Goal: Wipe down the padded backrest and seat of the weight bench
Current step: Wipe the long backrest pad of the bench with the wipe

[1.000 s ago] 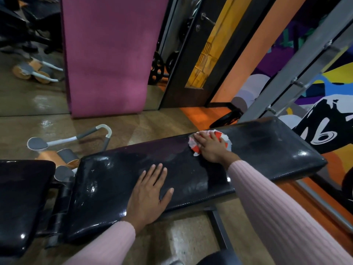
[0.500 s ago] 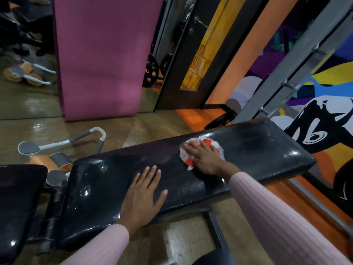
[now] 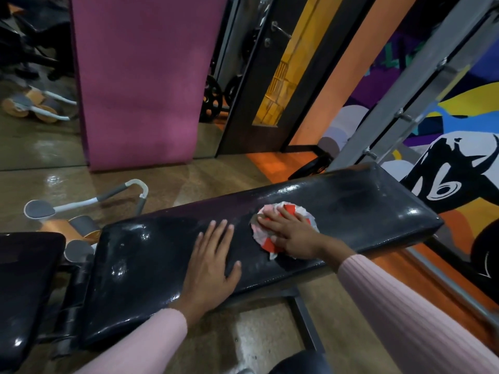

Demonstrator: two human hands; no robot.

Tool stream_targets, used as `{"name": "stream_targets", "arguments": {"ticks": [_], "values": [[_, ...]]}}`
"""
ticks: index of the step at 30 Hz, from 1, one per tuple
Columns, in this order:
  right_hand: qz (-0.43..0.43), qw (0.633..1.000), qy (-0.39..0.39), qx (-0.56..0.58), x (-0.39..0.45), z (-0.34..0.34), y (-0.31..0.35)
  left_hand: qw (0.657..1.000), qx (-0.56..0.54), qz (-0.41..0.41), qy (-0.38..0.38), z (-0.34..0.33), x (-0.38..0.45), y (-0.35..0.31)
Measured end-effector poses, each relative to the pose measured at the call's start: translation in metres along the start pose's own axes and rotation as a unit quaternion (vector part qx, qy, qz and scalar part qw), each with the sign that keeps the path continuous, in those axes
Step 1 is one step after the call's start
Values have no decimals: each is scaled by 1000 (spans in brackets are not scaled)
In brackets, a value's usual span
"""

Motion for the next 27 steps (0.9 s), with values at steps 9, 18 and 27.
{"name": "stream_targets", "arguments": {"ticks": [9,18,27], "values": [[-149,916,-372,-1,-78,-2,-107,994,35,-59,90,-18,103,-104],[-209,894,-394,-33,-68,-3,-122,983,43,-55,168,-51,123,-93],[-213,901,-375,-46,-64,-4,-121,987,84,-2,136,-48,96,-120]]}}
Point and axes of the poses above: each hand's wrist, its own x-axis towards the middle knuckle, its own z-axis out of the back of the hand, y = z × x, the point moved 1 cm from there along x, towards the middle knuckle, and after that the axes turned 3 degrees about y, right-handed, at the moved point
